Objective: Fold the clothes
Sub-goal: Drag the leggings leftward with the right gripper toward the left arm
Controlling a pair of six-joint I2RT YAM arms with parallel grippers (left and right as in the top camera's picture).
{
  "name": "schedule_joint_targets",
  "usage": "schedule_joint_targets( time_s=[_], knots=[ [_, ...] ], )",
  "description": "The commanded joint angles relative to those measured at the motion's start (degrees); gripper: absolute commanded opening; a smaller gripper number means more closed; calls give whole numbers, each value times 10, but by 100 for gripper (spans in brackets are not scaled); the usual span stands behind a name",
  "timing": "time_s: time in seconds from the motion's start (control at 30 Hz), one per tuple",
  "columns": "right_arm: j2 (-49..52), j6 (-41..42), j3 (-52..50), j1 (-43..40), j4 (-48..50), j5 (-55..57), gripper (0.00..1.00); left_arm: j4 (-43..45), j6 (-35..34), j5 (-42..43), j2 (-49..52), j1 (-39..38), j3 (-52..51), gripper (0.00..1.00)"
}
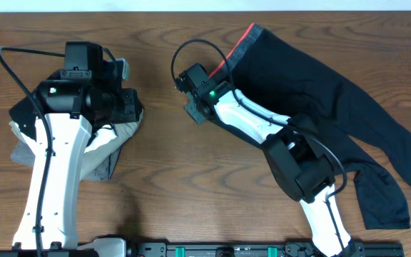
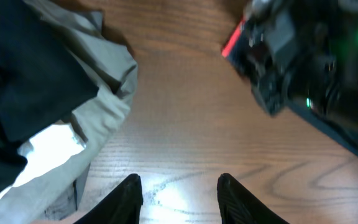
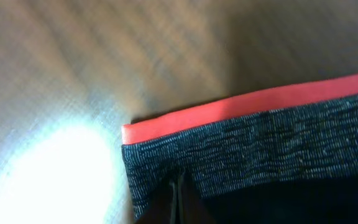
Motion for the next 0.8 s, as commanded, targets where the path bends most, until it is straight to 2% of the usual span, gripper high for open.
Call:
schedule_joint_targets(
  time_s=[0.0, 0.17, 0.3, 0.37, 0.53, 0.63, 0.77],
  knots=[
    [-50, 14, -16, -26, -21, -2, 1, 10, -12, 5, -3, -3, 13, 42],
    [-141, 52, -16, -85, -62, -3, 1, 33, -12, 16, 4, -39, 12, 41],
    [-195, 111, -16, -150, -111, -2, 1, 68, -4, 10, 33, -101, 0, 29],
    [-213, 163, -16, -195, -153, -2, 2, 89, -3, -21, 64, -138, -9, 23],
    [-209, 286, -16, -327, -280, -2, 4, 146, 7, -61, 166, -205, -12, 19],
    [-194, 291, -22, -410, -325, -5, 1, 181, 19, -61, 226, -231, -12, 19],
    [-187, 291, -49, -515, -330, -11, 1, 210, 19, -61, 284, -251, -12, 19]
  ],
)
